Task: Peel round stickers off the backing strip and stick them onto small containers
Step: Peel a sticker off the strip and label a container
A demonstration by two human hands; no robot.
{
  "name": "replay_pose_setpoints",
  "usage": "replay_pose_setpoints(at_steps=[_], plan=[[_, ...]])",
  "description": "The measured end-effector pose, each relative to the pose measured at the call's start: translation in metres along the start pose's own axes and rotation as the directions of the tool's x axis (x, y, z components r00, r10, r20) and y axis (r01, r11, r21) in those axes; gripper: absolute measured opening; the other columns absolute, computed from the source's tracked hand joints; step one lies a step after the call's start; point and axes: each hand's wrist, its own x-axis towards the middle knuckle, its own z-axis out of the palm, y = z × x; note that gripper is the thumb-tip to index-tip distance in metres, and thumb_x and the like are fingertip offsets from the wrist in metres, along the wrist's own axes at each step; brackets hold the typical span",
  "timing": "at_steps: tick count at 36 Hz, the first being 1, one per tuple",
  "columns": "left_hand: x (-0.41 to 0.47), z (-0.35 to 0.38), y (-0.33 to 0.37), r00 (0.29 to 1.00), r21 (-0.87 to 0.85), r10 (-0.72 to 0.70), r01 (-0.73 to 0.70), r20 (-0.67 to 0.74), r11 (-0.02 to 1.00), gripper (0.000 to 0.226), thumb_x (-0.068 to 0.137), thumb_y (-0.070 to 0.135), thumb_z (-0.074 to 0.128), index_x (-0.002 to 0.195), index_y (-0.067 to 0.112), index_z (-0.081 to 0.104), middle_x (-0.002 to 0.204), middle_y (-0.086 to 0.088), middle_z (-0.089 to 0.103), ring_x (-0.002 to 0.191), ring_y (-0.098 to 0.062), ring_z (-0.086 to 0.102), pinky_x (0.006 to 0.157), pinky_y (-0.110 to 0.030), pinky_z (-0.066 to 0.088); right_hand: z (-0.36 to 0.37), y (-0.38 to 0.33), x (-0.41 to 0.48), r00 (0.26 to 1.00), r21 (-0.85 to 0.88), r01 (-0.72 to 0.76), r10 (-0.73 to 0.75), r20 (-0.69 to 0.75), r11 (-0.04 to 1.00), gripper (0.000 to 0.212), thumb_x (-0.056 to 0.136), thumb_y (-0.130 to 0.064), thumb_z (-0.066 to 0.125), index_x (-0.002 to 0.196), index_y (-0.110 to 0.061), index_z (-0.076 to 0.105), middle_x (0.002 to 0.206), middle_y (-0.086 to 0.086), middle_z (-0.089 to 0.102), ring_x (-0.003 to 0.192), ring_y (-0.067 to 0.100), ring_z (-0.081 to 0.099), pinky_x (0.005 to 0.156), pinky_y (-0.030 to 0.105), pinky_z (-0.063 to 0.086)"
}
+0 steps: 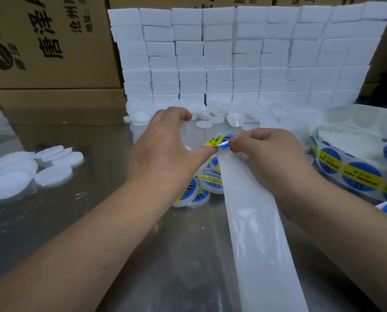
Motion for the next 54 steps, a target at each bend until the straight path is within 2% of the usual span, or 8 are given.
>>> replay_pose_setpoints(at_steps=[5,8,12,19,25,28,32,54], plan=[[0.003,0.004,-0.010,0.997,0.109,-0.062,0.057,0.045,0.992,0.044,0.080,0.019,0.062,0.120,0.027,0.045,0.119,0.011,0.045,0.084,-0.003,0.039,0.064,-0.015,0.020,-0.006,0.002,0.008,0.988,-0.023,0.028,-0.031,-0.152,0.999,0.020,0.081,-0.022,0.061,0.062,-0.016,0.065,0.053,-0.004,0.049,0.047,0.008,0.039,0.044,0.016,0.033],[0.009,0.001,-0.006,0.964,-0.242,-0.263,0.260,0.020,0.935,0.037,0.086,0.008,0.043,0.116,0.028,0.050,0.109,0.010,0.049,0.075,-0.001,0.046,0.060,-0.013,0.034,-0.011,0.000,0.012,0.981,0.042,0.072,-0.063,-0.185,0.996,0.023,0.082,-0.020,0.060,0.060,-0.020,0.063,0.047,-0.012,0.050,0.042,0.002,0.039,0.038,0.010,0.031],[0.011,-0.001,0.004,0.858,-0.647,-0.467,0.481,0.211,0.592,0.041,0.092,0.005,0.031,0.110,0.038,0.047,0.107,0.010,0.051,0.060,-0.012,0.064,0.060,-0.026,0.054,0.000,0.000,0.004,0.995,0.049,0.090,-0.091,0.026,0.995,0.028,0.083,-0.013,0.061,0.057,-0.022,0.061,0.047,-0.014,0.053,0.043,-0.003,0.042,0.042,0.009,0.033],[0.013,0.000,0.002,0.836,-0.728,-0.405,0.532,0.370,0.433,0.036,0.094,0.003,0.042,0.098,0.035,0.057,0.125,-0.002,0.049,0.066,-0.016,0.062,0.059,-0.027,0.053,0.005,0.002,-0.006,0.969,0.079,0.089,-0.105,0.226,0.993,0.021,0.084,-0.017,0.063,0.064,-0.021,0.068,0.064,-0.004,0.061,0.059,0.008,0.048,0.057,0.023,0.039],[0.011,-0.001,0.005,0.806,-0.800,-0.300,0.573,0.510,0.180,0.040,0.087,-0.007,0.038,0.104,0.022,0.060,0.073,-0.012,0.068,0.065,-0.025,0.065,0.061,-0.034,0.058,0.005,0.001,-0.006,0.971,0.132,0.086,-0.113,0.213,0.988,0.027,0.084,-0.014,0.062,0.059,-0.024,0.066,0.049,-0.015,0.058,0.045,-0.003,0.048,0.045,0.009,0.039],[0.010,-0.001,0.006,0.793,-0.802,-0.251,0.590,0.555,0.090,0.032,0.091,0.003,0.034,0.104,0.015,0.060,0.097,-0.019,0.066,0.073,-0.030,0.068,0.062,-0.038,0.058,0.006,0.003,-0.004,0.979,0.152,0.069,-0.096,0.179,0.986,0.030,0.084,-0.015,0.063,0.055,-0.024,0.067,0.047,-0.013,0.056,0.046,0.001,0.045,0.045,0.010,0.038],[0.008,0.000,0.006,0.806,-0.805,-0.218,0.582,0.551,0.117,0.023,0.093,0.016,0.039,0.099,0.015,0.061,0.096,-0.014,0.068,0.076,-0.029,0.069,0.063,-0.038,0.058,0.005,0.004,-0.003,0.985,0.158,0.065,-0.088,0.150,0.985,0.032,0.084,-0.016,0.063,0.054,-0.024,0.068,0.046,-0.013,0.055,0.044,0.000,0.044,0.043,0.010,0.038],[0.004,0.006,0.005,0.852,-0.816,-0.155,0.523,0.500,0.246,0.028,0.087,0.002,0.053,0.098,0.026,0.063,0.102,-0.009,0.068,0.082,-0.026,0.069,0.066,-0.032,0.058,0.004,0.005,-0.003,0.989,0.112,0.071,-0.084,0.125,0.991,0.031,0.085,-0.019,0.062,0.054,-0.026,0.067,0.046,-0.013,0.057,0.044,-0.001,0.046,0.044,0.010,0.039]])
